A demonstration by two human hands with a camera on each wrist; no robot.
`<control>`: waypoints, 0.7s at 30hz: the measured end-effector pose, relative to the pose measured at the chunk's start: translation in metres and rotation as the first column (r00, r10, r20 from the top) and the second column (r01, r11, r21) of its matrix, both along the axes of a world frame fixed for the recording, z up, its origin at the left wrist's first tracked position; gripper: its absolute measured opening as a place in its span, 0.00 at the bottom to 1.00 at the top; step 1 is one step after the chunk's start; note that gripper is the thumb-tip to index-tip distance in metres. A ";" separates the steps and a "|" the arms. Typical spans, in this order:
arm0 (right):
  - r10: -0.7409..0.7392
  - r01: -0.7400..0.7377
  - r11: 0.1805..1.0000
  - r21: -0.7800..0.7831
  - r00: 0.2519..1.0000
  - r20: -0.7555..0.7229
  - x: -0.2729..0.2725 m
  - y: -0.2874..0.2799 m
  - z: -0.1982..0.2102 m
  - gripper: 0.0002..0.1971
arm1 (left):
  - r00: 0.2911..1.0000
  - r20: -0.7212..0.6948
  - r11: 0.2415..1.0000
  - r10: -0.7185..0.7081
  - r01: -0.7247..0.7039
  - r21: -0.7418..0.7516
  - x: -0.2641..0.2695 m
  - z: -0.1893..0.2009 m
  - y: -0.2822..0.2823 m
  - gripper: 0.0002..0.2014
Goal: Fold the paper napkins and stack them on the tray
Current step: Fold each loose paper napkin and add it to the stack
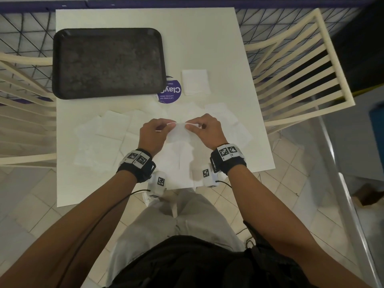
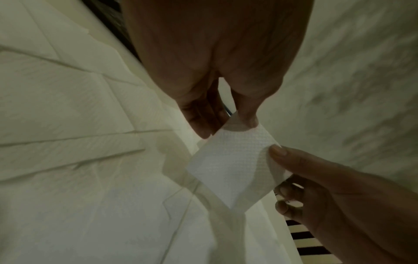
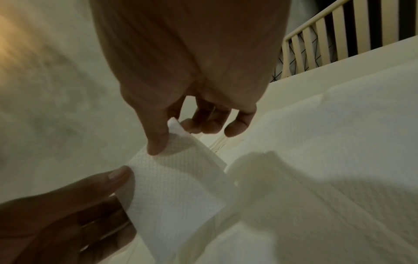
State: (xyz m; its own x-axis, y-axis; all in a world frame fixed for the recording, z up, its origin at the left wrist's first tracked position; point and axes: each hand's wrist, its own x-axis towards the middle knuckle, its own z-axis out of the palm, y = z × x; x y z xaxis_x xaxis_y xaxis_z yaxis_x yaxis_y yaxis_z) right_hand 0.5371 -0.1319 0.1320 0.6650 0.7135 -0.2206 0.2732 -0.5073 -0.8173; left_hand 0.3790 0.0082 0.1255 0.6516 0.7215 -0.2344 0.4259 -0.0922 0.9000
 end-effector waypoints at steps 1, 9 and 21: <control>-0.006 0.006 1.000 -0.006 1.000 0.002 0.000 0.001 0.000 0.09 | 1.000 0.007 1.000 0.007 -0.007 0.013 -0.001 0.000 -0.001 0.04; 0.034 -0.037 0.999 0.039 0.997 0.076 -0.010 0.017 0.009 0.09 | 1.000 0.015 0.991 -0.028 0.025 0.131 -0.002 -0.004 -0.002 0.08; -0.023 0.028 0.998 0.052 0.995 -0.102 0.006 0.005 0.021 0.04 | 1.000 0.004 0.992 0.002 -0.003 0.128 -0.007 0.002 -0.002 0.07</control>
State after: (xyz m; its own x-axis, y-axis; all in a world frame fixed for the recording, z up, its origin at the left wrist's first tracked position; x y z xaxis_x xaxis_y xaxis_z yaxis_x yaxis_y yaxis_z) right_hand 0.5428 -0.1273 0.1529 0.6595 0.7090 -0.2498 0.1755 -0.4683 -0.8660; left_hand 0.3724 0.0057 0.1279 0.6505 0.7470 -0.1377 0.4233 -0.2059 0.8823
